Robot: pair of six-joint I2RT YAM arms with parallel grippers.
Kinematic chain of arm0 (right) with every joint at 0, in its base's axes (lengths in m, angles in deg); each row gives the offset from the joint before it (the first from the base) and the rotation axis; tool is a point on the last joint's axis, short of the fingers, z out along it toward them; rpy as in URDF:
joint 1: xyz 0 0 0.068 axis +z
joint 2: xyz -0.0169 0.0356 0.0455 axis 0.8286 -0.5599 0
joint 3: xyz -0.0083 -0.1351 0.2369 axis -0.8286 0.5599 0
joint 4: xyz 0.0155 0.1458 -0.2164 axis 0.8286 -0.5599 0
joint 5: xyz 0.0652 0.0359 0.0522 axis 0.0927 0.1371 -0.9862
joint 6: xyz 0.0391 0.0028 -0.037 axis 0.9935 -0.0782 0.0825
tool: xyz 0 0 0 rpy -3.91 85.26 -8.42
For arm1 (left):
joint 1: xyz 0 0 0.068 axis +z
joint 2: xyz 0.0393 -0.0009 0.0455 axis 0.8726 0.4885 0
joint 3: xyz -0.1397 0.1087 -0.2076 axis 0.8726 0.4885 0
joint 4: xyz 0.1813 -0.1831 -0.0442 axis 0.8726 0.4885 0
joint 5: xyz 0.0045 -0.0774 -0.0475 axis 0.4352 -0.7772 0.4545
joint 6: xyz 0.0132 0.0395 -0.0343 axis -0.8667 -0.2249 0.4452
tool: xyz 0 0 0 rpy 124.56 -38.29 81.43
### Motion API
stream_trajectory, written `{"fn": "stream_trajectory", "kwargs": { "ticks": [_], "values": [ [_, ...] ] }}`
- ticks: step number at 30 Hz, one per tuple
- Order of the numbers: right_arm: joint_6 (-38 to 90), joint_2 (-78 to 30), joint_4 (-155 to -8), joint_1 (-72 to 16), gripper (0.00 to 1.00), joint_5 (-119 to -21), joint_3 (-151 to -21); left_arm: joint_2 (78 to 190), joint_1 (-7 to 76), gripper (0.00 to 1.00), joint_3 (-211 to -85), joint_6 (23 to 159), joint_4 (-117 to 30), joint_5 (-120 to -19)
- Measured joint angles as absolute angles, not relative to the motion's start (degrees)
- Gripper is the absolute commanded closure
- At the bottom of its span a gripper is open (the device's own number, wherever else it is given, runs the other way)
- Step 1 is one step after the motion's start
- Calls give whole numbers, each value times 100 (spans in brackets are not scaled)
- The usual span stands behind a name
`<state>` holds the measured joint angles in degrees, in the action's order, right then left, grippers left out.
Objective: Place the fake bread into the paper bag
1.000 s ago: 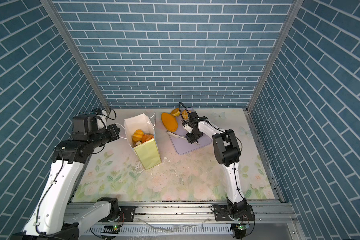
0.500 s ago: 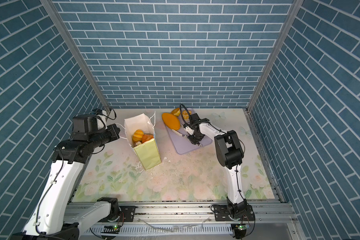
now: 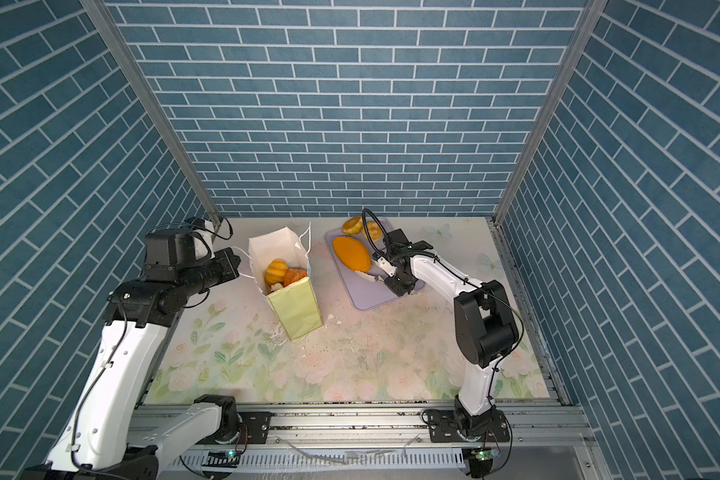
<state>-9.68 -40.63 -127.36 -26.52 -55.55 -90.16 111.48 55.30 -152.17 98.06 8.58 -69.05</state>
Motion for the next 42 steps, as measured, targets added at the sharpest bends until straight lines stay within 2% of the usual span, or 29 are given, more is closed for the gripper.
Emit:
{"fn": "stream_trajectory", "kwargs": {
  "ticks": [5, 9, 12, 21, 27, 35, 42],
  "values": [
    [-935, -3751, -12782, -2652, 60, -5513, -8775, 11148, 5530, 100, -15211, 9806, 823, -6929],
    [-765, -3548, -12762, -2654, 48, -5470, -8502, 11135, 5530, 100, -15154, 9806, 783, -6931],
    [-649, -3467, -12725, -2661, 45, -5472, -8266, 11117, 5530, 100, -15119, 9806, 772, -6934],
    [-306, -3204, -12585, -2759, 45, -5527, -8067, 11085, 5530, 100, -15106, 9806, 766, -6949],
    [249, -3226, -12487, -3164, 53, -5603, -7907, 11065, 5530, 100, -15023, 9813, 735, -6958],
    [634, -3814, -12288, -3297, 56, -6036, -7980, 11061, 5530, 100, -15012, 9813, 731, -6969],
    [772, -4251, -12297, -3279, 70, -6049, -8181, 11010, 5530, 100, -14992, 9815, 733, -6964]
  ]
}}
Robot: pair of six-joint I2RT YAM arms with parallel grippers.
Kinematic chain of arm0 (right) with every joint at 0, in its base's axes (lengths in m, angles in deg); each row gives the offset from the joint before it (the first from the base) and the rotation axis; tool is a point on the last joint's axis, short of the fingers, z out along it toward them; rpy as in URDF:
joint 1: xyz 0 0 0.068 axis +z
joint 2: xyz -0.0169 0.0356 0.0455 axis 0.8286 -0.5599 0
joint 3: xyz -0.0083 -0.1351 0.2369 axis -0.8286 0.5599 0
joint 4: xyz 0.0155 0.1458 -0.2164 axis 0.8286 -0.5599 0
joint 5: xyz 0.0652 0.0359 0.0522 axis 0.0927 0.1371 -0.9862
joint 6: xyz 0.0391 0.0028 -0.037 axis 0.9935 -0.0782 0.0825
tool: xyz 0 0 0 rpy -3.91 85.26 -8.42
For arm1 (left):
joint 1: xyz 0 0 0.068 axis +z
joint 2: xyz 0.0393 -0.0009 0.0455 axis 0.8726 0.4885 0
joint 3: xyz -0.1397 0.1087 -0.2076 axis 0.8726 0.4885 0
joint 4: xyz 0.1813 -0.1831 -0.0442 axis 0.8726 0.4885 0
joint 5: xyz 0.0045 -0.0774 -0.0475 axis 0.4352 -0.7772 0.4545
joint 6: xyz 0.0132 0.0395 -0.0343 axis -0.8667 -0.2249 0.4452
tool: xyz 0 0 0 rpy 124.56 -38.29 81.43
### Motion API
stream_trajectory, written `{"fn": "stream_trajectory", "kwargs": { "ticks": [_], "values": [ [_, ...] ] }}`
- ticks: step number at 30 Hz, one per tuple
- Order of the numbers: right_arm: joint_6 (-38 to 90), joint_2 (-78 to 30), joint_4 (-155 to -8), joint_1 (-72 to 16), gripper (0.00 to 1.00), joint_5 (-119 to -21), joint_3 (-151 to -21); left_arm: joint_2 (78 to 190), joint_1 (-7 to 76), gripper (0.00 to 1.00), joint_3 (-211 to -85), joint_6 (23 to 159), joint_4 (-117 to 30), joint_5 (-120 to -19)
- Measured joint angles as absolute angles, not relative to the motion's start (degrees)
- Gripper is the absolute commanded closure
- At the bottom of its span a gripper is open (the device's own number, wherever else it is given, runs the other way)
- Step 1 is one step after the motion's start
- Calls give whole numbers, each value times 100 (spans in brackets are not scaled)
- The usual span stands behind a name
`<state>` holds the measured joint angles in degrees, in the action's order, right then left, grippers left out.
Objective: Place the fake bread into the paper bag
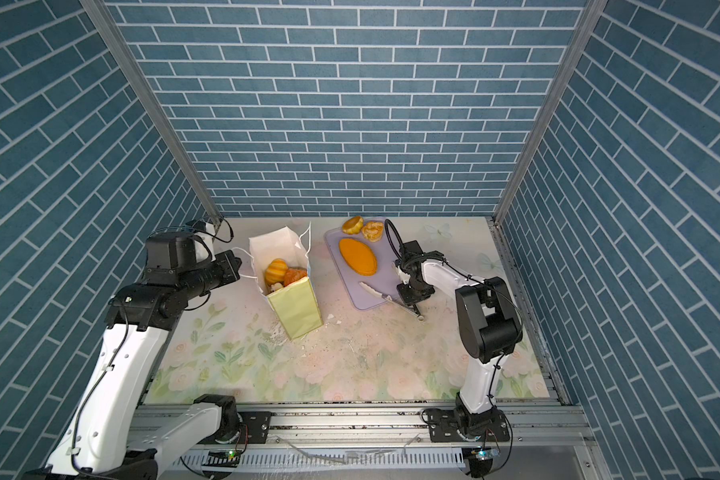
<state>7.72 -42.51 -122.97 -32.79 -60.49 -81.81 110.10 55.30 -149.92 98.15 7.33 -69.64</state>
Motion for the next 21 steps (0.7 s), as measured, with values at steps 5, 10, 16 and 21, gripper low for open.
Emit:
{"fn": "stream_trajectory", "kwargs": {
  "ticks": [5, 10, 16, 21],
  "values": [
    [881, -4230, -12327, -3279, 77, -6005, -8176, 11002, 5530, 100, -14984, 9833, 731, -6964],
    [909, -3812, -12343, -3279, 81, -5983, -8023, 11002, 5530, 100, -14944, 9850, 722, -6966],
    [942, -3491, -12349, -3279, 73, -5946, -7977, 11004, 5530, 100, -14881, 9854, 678, -6973],
    [951, -3978, -12382, -3279, 71, -5957, -8222, 11002, 5530, 100, -14879, 9852, 646, -6969]
  ]
}}
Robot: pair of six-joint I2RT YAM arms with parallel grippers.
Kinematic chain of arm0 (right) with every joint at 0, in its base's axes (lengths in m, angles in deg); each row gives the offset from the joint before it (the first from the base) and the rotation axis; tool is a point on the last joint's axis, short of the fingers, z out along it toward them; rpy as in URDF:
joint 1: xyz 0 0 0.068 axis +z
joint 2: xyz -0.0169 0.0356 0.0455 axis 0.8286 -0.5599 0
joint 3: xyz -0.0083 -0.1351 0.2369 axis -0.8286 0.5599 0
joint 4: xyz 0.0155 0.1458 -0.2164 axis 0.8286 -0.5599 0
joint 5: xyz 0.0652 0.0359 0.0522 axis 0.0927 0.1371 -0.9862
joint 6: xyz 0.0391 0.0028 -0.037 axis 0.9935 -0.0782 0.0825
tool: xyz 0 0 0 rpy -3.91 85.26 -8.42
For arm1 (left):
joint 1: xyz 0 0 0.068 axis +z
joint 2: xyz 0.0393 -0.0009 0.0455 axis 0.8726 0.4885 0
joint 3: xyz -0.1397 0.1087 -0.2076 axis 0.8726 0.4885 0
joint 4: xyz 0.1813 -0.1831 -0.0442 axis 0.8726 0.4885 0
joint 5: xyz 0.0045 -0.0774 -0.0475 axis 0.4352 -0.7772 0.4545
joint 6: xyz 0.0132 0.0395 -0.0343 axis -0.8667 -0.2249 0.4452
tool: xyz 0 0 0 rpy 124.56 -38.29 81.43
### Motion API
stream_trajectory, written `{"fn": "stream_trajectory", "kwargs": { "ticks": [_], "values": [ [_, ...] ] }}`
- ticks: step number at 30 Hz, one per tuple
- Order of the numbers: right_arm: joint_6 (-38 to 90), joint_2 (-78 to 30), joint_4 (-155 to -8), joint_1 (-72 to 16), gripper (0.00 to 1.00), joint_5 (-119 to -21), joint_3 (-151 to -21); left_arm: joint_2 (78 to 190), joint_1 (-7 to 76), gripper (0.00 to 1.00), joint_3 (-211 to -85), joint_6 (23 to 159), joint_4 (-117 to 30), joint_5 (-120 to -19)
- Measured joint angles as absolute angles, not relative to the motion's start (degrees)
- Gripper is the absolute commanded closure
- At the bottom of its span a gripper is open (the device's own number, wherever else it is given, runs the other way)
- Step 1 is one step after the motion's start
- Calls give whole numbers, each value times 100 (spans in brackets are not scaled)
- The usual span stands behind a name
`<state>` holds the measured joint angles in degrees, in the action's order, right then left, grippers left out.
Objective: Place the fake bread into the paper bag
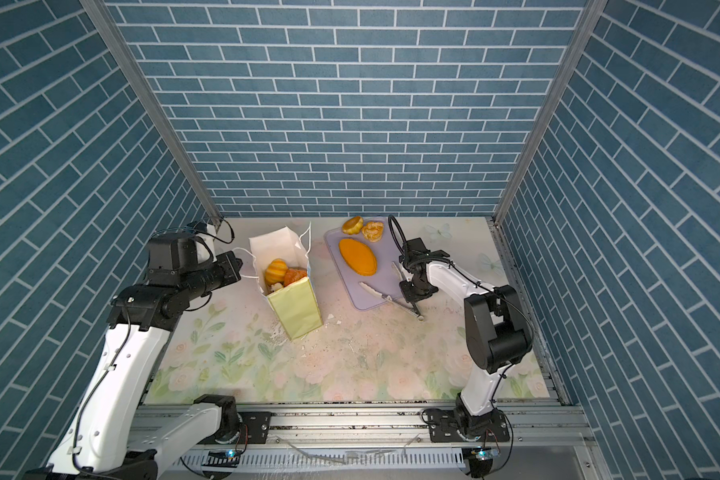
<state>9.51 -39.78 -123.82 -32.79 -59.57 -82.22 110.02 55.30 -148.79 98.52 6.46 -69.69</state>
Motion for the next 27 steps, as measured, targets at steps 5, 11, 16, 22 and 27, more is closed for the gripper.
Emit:
{"fn": "stream_trajectory", "kwargs": {
  "ticks": [5, 11, 16, 22, 27],
  "values": [
    [966, -4428, -12389, -3275, 77, -5937, -8425, 10975, 5530, 100, -14874, 9852, 650, -6947],
    [966, -4367, -12404, -3275, 84, -5924, -8362, 10953, 5530, 100, -14874, 9852, 646, -6945],
    [979, -4011, -12456, -3275, 90, -5828, -8098, 10956, 5530, 100, -14874, 9852, 648, -6945],
    [1036, -3014, -12666, -3371, 92, -5636, -7931, 10956, 5530, 100, -14874, 9852, 648, -6945],
    [1257, -2359, -12741, -4055, 92, -5511, -7796, 10953, 5530, 100, -14874, 9852, 646, -6947]
  ]
}}
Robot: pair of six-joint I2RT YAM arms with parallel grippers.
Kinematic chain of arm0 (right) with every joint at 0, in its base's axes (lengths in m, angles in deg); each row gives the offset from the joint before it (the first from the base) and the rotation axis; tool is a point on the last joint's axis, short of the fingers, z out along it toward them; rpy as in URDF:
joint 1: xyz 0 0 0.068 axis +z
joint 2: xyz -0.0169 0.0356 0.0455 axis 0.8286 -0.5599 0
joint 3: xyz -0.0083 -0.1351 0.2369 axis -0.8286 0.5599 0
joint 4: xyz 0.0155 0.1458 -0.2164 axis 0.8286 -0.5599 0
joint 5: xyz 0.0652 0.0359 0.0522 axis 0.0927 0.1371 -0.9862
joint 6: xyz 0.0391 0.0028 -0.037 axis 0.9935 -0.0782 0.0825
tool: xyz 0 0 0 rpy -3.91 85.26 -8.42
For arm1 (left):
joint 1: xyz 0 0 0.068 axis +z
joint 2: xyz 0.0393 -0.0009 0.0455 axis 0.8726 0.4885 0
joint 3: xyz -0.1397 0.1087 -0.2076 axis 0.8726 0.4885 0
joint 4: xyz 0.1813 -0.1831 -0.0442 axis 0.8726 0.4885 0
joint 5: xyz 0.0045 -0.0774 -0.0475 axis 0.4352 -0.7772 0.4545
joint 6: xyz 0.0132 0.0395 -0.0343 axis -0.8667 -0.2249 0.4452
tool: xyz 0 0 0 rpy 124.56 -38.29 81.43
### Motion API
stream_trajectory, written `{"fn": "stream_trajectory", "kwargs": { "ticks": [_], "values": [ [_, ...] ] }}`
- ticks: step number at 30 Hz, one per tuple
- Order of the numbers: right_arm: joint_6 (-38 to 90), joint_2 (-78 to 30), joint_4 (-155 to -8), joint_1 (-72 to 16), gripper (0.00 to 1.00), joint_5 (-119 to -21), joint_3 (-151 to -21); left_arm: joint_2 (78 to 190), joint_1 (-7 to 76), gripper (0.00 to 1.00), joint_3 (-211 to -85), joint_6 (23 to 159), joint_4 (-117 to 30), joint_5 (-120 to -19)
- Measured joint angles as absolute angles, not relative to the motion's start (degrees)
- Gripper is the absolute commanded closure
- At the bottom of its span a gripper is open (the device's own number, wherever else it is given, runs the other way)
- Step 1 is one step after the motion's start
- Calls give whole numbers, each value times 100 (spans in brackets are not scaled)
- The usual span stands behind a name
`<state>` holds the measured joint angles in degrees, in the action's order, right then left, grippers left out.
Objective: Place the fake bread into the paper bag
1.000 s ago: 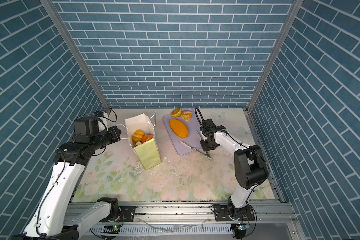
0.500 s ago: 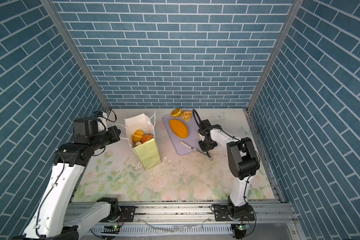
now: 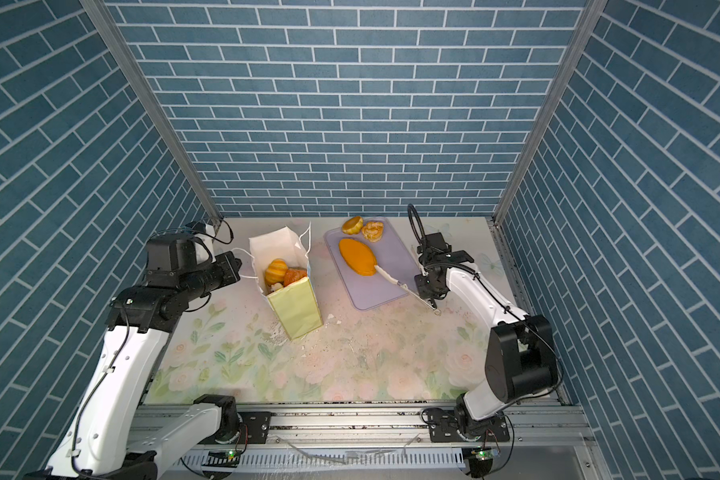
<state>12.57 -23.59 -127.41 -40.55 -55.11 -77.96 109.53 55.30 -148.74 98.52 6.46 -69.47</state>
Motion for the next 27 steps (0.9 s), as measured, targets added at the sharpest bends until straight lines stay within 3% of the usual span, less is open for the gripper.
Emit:
{"fn": "stream_trajectory", "kwargs": {
  "ticks": [6, 15, 16, 18, 23, 27],
  "values": [
    [1661, -2986, -12703, -5026, 91, -5321, -7772, 10953, 5530, 100, -14874, 9850, 646, -6947],
    [1910, -4022, -12257, -5358, 87, -5393, -7792, 10936, 5530, 100, -14874, 9848, 659, -6903],
    [1908, -4046, -12216, -5375, 85, -5415, -7794, 10932, 5530, 100, -14874, 9848, 663, -6899],
    [1910, -4120, -12181, -5434, 69, -5459, -7846, 10929, 5530, 100, -14874, 9848, 674, -6899],
    [1720, -4129, -12070, -5607, 51, -5404, -7892, 10929, 5530, 100, -14874, 9806, 716, -6864],
    [1388, -3779, -12004, -5638, 47, -5548, -7698, 10940, 5530, 100, -14874, 9780, 722, -6857]
  ]
}}
